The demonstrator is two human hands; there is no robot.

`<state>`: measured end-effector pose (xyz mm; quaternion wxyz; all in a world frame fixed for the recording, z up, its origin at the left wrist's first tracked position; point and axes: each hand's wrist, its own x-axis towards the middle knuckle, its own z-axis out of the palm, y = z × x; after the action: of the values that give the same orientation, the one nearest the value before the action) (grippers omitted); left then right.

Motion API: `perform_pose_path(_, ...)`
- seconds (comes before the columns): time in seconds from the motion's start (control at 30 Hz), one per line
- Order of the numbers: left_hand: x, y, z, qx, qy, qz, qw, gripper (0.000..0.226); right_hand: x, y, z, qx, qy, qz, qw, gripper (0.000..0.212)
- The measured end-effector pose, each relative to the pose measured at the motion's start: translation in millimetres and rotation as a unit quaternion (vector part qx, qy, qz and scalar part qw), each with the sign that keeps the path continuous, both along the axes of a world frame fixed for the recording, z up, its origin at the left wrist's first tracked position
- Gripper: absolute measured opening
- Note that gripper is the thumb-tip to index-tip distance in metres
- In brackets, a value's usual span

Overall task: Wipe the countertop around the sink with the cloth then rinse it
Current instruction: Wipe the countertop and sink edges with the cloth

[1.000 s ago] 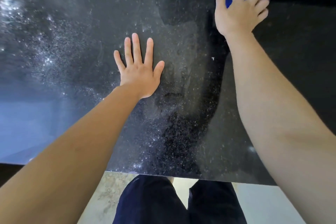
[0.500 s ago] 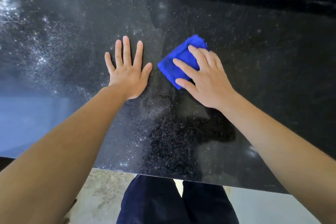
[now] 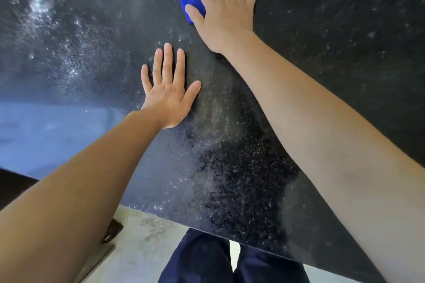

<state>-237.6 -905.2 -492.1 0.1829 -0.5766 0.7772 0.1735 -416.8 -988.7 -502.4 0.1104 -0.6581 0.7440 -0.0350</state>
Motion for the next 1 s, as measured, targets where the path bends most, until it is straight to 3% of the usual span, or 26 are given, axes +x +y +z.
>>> perform_pose_path(0.2,-1,-1,1,0.009,-0.006,0.004,1.0,0.073,-13,15,-7,-0.039,0.0,0.026,0.999,0.062)
perform_pose_path(0.7,0,-2,3,0.02,-0.002,0.002,1.0,0.074,-8,0,8,-0.028,-0.028,-0.05,0.998,0.055)
perform_pose_path(1.0,2,-5,3,0.038,0.022,-0.008,0.999,0.075,-19,89,3,-0.031,-0.02,-0.185,0.982,0.054)
